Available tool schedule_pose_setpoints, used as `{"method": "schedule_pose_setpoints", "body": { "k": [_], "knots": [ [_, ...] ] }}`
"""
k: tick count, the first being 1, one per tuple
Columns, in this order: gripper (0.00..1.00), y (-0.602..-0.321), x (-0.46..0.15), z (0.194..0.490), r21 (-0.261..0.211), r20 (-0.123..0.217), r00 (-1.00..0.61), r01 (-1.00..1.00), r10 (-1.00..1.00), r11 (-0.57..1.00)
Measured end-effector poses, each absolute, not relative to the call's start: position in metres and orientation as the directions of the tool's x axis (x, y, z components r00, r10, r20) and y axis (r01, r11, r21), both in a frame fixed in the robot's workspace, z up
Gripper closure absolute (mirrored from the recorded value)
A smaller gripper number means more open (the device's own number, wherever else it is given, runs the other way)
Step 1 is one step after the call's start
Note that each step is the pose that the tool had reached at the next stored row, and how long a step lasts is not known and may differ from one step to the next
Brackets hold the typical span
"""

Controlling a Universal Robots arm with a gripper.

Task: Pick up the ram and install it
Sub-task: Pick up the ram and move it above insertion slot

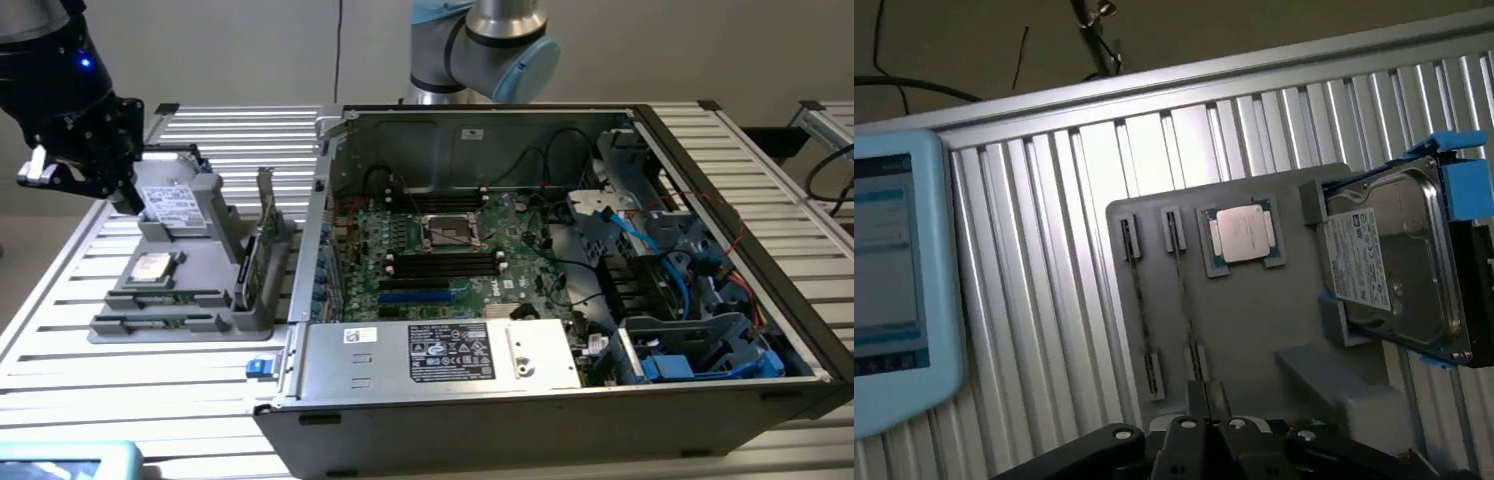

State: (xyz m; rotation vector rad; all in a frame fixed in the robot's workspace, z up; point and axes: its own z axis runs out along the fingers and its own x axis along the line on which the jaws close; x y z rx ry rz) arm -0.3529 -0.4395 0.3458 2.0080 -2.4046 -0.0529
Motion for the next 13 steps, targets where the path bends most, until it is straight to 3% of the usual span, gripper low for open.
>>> {"method": "schedule_pose_setpoints", "body": {
  "k": [7,13],
  "knots": [
    [0.89,-0.4395,-0.3529,0.3455,0.031,-0.015,-0.053,-0.998,-0.998,0.053],
    [0.89,-0.4416,-0.3530,0.3437,0.031,-0.015,-0.037,-0.999,-0.999,0.036]
  ]
}}
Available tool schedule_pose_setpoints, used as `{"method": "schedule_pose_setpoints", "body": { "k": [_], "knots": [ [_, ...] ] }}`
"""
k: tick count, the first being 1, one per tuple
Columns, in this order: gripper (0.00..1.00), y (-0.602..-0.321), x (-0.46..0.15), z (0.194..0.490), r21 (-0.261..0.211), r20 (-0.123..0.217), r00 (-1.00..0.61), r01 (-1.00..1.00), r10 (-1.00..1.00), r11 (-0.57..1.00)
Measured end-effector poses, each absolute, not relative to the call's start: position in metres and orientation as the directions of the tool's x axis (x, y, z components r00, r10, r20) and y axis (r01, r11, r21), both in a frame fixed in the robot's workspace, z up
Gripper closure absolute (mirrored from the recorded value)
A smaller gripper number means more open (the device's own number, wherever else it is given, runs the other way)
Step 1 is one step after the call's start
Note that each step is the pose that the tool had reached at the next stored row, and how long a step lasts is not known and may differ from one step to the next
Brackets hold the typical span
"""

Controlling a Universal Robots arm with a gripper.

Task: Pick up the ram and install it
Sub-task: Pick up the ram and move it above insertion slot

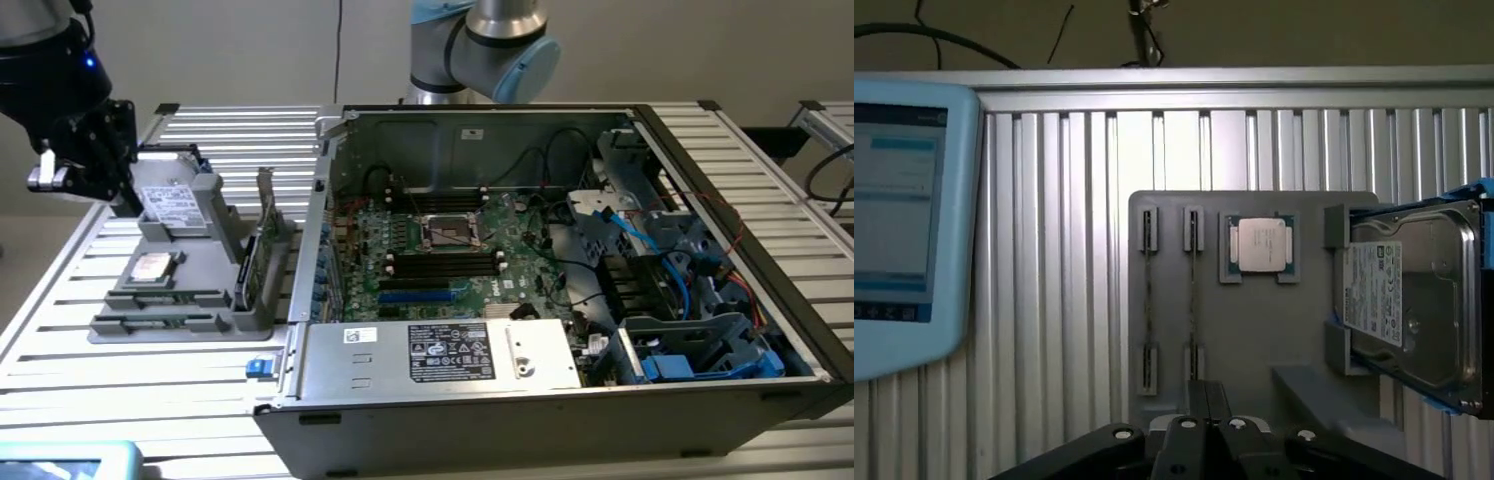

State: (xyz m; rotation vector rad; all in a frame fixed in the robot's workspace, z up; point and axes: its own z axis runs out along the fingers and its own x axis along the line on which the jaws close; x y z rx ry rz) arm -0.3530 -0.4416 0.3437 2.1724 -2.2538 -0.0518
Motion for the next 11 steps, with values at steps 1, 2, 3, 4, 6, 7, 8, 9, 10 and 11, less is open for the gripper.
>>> {"method": "schedule_pose_setpoints", "body": {
  "k": [1,2,3,4,6,7,8,9,10,11],
  "knots": [
    [0.89,-0.4423,-0.3529,0.3434,0.031,-0.015,-0.037,-0.999,-0.999,0.036],
    [0.88,-0.4430,-0.3530,0.3432,0.031,-0.015,-0.037,-0.999,-0.999,0.036],
    [0.82,-0.4438,-0.3530,0.3432,0.031,-0.015,-0.037,-0.999,-0.999,0.036],
    [0.82,-0.4450,-0.3529,0.3431,0.032,-0.015,-0.037,-0.999,-0.999,0.036],
    [0.76,-0.4475,-0.3529,0.3430,0.032,-0.015,-0.037,-0.999,-0.999,0.036],
    [0.70,-0.4484,-0.3529,0.3428,0.032,-0.015,-0.037,-0.999,-0.999,0.036],
    [0.64,-0.4487,-0.3530,0.3425,0.032,-0.015,-0.037,-0.999,-0.999,0.036],
    [0.64,-0.4490,-0.3530,0.3420,0.032,-0.015,-0.037,-0.999,-0.999,0.037],
    [0.64,-0.4494,-0.3529,0.3412,0.032,-0.015,-0.037,-0.999,-0.999,0.036],
    [0.64,-0.4496,-0.3530,0.3396,0.032,-0.015,-0.037,-0.999,-0.999,0.036]
  ]
}}
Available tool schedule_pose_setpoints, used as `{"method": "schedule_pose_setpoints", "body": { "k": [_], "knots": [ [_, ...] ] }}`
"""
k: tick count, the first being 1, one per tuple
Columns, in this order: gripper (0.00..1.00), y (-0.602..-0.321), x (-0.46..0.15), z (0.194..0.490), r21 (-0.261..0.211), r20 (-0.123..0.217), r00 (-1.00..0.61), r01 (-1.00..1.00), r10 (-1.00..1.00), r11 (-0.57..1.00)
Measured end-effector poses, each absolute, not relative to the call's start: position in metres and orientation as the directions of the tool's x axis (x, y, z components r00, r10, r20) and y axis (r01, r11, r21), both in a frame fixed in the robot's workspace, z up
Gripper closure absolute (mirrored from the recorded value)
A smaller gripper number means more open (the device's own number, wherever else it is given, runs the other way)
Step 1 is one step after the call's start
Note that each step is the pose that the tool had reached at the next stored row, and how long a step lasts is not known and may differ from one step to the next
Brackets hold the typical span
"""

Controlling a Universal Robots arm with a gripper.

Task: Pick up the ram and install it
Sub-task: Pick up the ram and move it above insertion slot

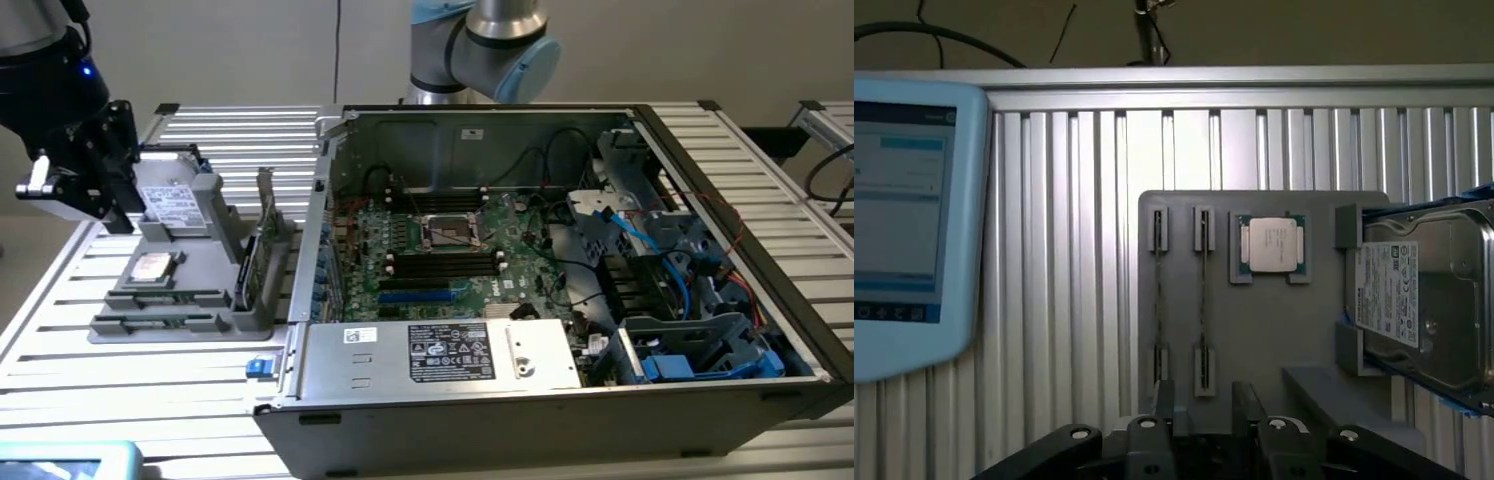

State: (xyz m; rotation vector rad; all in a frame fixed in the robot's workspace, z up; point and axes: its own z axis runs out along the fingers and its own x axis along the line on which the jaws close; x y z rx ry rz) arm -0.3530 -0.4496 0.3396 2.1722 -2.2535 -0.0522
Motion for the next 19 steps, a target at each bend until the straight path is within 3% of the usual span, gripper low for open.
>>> {"method": "schedule_pose_setpoints", "body": {
  "k": [19],
  "knots": [
    [0.64,-0.461,-0.353,0.306,0.032,-0.015,-0.037,-0.999,-0.999,0.036]
  ]
}}
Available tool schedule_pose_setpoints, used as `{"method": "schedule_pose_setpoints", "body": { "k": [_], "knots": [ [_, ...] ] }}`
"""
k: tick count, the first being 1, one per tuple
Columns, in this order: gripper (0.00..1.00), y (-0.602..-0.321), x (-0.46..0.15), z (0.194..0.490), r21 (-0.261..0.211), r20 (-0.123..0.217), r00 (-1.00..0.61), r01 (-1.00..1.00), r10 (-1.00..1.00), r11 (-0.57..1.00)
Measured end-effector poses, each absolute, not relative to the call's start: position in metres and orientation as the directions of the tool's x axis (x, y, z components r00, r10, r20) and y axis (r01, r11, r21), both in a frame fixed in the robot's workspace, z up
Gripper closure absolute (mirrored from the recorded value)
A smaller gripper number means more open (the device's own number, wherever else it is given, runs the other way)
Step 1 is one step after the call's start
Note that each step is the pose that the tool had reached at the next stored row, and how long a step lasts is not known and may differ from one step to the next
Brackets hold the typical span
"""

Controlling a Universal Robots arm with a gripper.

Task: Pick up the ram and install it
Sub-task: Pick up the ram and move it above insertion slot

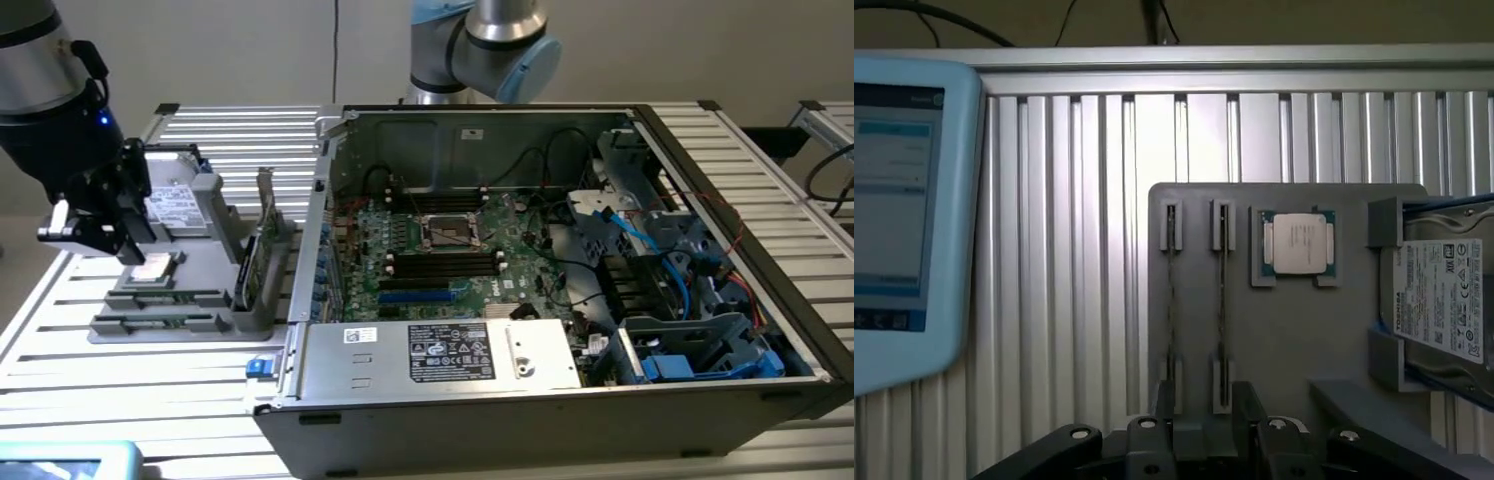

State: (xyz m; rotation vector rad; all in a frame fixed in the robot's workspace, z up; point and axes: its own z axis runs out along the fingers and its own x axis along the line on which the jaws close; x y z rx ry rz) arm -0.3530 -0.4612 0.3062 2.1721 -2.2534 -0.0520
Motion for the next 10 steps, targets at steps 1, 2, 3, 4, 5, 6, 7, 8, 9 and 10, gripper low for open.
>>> {"method": "schedule_pose_setpoints", "body": {
  "k": [1,2,3,4,5,6,7,8,9,10],
  "knots": [
    [0.64,-0.462,-0.353,0.305,0.032,-0.015,-0.037,-0.999,-0.999,0.036],
    [0.64,-0.464,-0.353,0.304,0.032,-0.015,-0.037,-0.999,-0.999,0.036],
    [0.64,-0.465,-0.353,0.303,0.032,-0.015,-0.037,-0.999,-0.999,0.036],
    [0.64,-0.466,-0.353,0.301,0.032,-0.015,-0.037,-0.999,-0.999,0.036],
    [0.64,-0.466,-0.353,0.299,0.032,-0.015,-0.037,-0.999,-0.999,0.037],
    [0.64,-0.466,-0.353,0.297,0.032,-0.015,-0.037,-0.999,-0.999,0.037],
    [0.64,-0.467,-0.353,0.296,0.032,-0.015,-0.037,-0.999,-0.999,0.037],
    [0.64,-0.467,-0.353,0.294,0.032,-0.015,-0.037,-0.999,-0.999,0.036],
    [0.64,-0.467,-0.353,0.292,0.032,-0.015,-0.037,-0.999,-0.999,0.036],
    [0.64,-0.467,-0.353,0.290,0.032,-0.015,-0.037,-0.999,-0.999,0.036]
  ]
}}
